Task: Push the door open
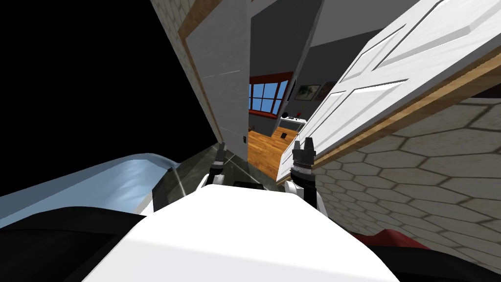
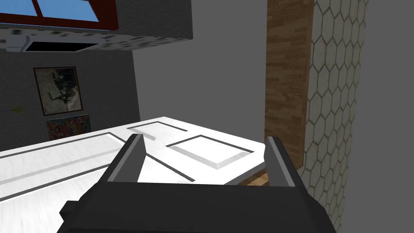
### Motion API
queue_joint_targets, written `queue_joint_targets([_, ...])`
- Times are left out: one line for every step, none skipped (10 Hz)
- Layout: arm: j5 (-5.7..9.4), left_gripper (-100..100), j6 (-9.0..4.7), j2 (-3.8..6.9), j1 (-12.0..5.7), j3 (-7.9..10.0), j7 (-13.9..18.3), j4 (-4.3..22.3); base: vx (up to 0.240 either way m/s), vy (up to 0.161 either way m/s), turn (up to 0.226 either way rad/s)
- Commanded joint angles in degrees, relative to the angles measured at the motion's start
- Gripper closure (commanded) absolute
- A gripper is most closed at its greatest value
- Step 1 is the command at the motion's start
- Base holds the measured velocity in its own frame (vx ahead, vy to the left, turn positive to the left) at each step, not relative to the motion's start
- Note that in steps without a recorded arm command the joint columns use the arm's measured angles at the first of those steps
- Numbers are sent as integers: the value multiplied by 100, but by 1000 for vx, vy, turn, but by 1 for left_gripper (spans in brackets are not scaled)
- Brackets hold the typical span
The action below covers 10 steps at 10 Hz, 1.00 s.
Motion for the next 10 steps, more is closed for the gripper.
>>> queue_joint_targets([11,-100,-29,5,-83,-82,39,276,108,80,-95])
queue_joint_targets([20,-100,-49,10,-138,-129,66,434,101,91,-82])
queue_joint_targets([20,-100,-49,10,-138,-129,66,455,59,57,-27])
queue_joint_targets([28,-100,-69,14,-193,-177,92,635,50,46,-50])
queue_joint_targets([37,-100,-90,18,-249,-225,119,817,67,69,-100])
queue_joint_targets([47,-100,-111,20,-305,-273,146,957,77,89,-94])
queue_joint_targets([56,-100,-132,22,-362,-322,173,1186,74,89,-92])
queue_joint_targets([65,-100,-153,23,-419,-371,200,1356,75,83,-81])
queue_joint_targets([74,-100,-174,23,-475,-419,227,1555,82,105,-104])
queue_joint_targets([83,-100,-194,22,-532,-468,255,1740,101,98,-117])
